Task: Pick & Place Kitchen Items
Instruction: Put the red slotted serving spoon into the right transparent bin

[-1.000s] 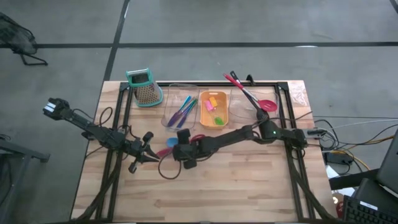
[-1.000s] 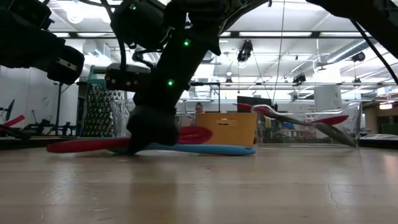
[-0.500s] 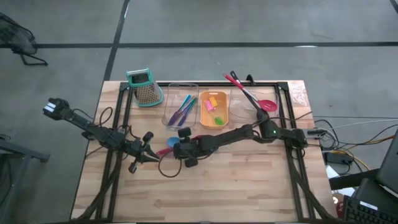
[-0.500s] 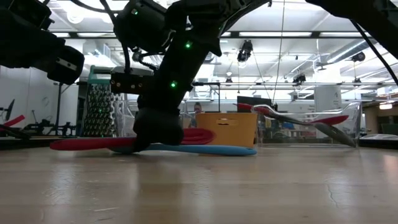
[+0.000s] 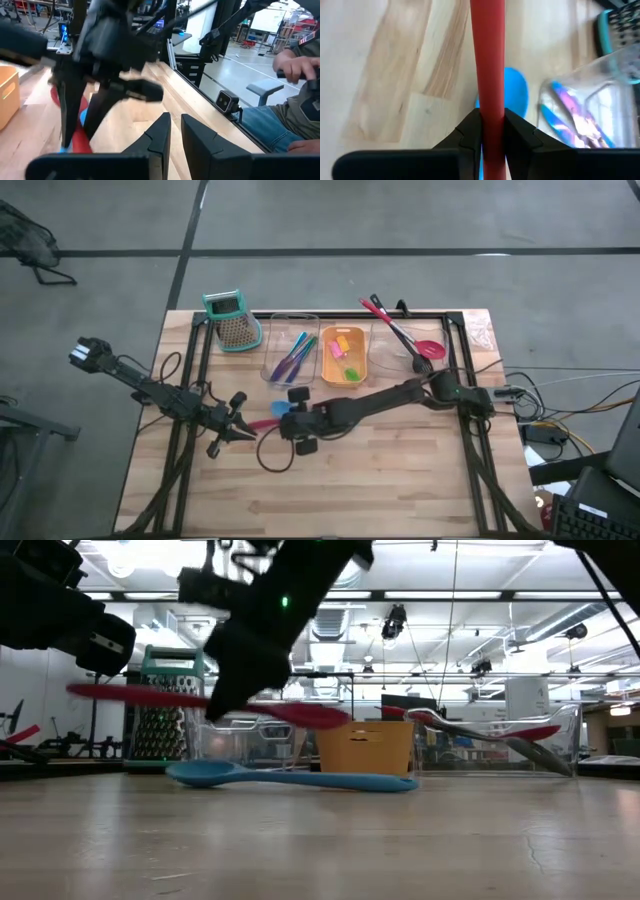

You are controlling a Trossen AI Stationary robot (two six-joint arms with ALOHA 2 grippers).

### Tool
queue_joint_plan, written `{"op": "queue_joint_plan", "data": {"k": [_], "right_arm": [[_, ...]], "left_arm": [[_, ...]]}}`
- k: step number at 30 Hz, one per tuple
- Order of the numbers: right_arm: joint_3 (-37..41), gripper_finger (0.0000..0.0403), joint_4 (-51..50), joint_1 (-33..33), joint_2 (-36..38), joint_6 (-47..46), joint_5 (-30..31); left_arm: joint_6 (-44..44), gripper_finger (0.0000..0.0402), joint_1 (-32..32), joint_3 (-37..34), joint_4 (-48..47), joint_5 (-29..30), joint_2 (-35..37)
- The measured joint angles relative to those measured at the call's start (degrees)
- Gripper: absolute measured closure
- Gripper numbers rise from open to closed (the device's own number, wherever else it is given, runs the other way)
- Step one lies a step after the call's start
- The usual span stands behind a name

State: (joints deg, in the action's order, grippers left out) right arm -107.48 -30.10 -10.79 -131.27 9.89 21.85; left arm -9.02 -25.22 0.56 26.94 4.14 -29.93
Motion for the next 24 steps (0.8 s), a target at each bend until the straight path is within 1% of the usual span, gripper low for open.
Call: {"op": "queue_joint_plan", "data": {"k": [4,10,11,16,20,24], "right_arm": [[0.0,0.0353,-0.4,-0.7,2.8,-1.2,-0.1],[0.1,0.0352,-3.8,-1.7,5.7,-2.6,0.9],[0.1,0.0352,-4.8,-1.8,6.4,-3.2,2.0],[0.1,0.0351,-13.8,-1.7,9.4,-7.1,12.1],[2.4,0.0353,-18.1,-1.4,11.6,-9.7,16.4],[5.9,0.0352,-19.6,-0.9,15.4,-12.8,20.7]], "left_arm": [[0.0,0.0351,0.0,0.0,0.0,0.0,0.0],[0.0,0.0351,0.0,0.0,0.1,0.1,0.0],[0.0,0.0351,0.0,0.0,0.1,0.1,0.0],[0.0,0.0351,0.0,0.0,-0.1,0.0,-0.1],[0.0,0.0351,0.0,0.0,-0.1,0.0,-0.1],[0.0,0.0351,0.0,0.0,0.0,0.0,-0.1]]}}
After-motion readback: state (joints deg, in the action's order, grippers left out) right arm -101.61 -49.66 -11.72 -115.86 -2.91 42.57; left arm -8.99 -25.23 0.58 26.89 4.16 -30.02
